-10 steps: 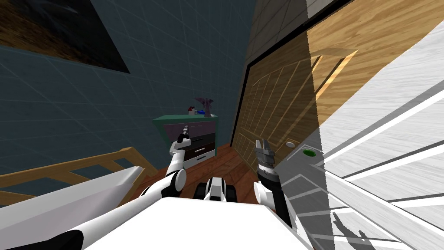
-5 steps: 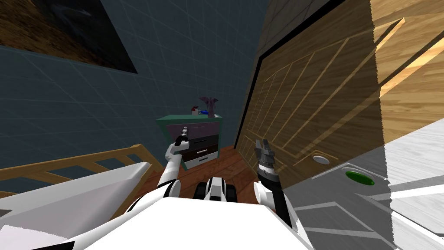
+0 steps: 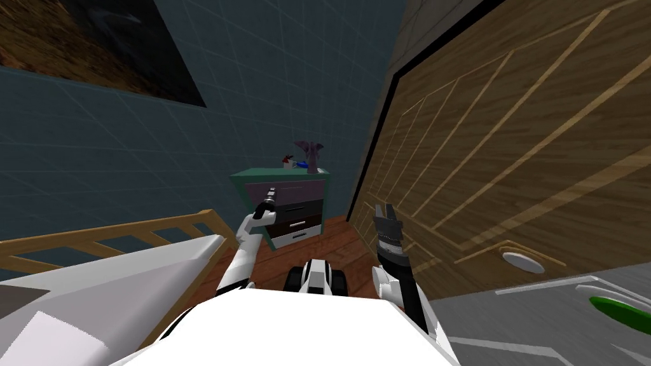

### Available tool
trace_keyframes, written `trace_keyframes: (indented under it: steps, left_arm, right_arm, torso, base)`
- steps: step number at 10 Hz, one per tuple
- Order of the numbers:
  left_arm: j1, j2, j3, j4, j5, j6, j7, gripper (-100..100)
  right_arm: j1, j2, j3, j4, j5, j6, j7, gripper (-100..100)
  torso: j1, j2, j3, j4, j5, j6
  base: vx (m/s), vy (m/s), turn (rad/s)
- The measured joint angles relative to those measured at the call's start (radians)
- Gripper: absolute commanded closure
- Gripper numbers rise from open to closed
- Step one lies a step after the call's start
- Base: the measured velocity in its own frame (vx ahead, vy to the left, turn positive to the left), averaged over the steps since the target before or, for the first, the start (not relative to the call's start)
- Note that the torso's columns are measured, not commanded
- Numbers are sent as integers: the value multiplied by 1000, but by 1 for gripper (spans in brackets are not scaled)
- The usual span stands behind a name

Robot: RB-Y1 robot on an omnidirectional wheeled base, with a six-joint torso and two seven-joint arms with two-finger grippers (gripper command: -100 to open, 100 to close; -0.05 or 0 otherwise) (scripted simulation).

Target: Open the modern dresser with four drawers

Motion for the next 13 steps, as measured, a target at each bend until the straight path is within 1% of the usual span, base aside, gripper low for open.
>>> trace_keyframes:
  steps: [1,2,3,4,5,6,7,8,9,10,11,12,13]
  left_arm:
    - [30,3,-29,-35,8,12,9,100]
    - [58,13,-56,-59,17,16,19,100]
    - [77,11,-69,-81,17,16,22,100]
    - [114,13,-98,-115,27,20,32,100]
    - [146,16,-127,-143,32,24,40,100]
    - [165,17,-140,-168,34,27,43,100]
    - [193,21,-169,-199,43,37,53,100]
    - [221,32,-197,-226,53,45,63,100]
    - [243,29,-210,-252,52,44,66,100]
    - [267,44,-236,-274,67,50,79,100]
    - [299,32,-268,-305,65,56,83,100]
    - [322,36,-282,-339,68,63,86,100]
    - [350,43,-311,-366,79,68,97,100]
  right_arm:
    - [0,0,0,0,0,0,0,0]
    - [0,0,0,0,0,0,0,0]
    - [0,0,0,0,0,0,0,0]
    - [0,0,0,0,0,0,0,0]
    - [0,0,0,0,0,0,0,0]
    - [0,0,0,0,0,0,0,0]
    - [0,0,0,0,0,0,0,0]
    - [0,0,0,0,0,0,0,0]
    - [0,0,0,0,0,0,0,0]
    - [0,0,0,0,0,0,0,0]
    - [0,0,0,0,0,0,0,0]
    - [0,0,0,0,0,0,0,0]
    - [0,0,0,0,0,0,0,0]
  torso:
    - [0,-1,0,0,0,-1]
    - [0,-2,-1,0,0,-1]
    - [0,-1,0,0,0,0]
    - [-1,-2,-1,0,0,-2]
    - [0,-2,-1,0,0,0]
    - [1,1,0,0,0,0]
    - [0,-2,-1,0,0,-2]
    - [0,-2,-1,-1,0,0]
    - [0,1,1,0,0,0]
    - [0,-2,-1,0,0,-2]
    - [-1,-2,-1,-1,0,0]
    - [0,1,0,0,0,0]
    - [1,-1,0,0,0,-3]
  base:
    - [113,-20,207]
    - [72,-11,6]
    - [111,-37,337]
    - [109,-32,171]
    - [59,-7,-57]
    - [121,-29,324]
    - [116,-35,174]
    - [54,-13,-45]
    - [111,-33,327]
    - [119,-40,179]
    - [56,-19,-62]
    - [88,-27,359]
    - [119,-46,165]
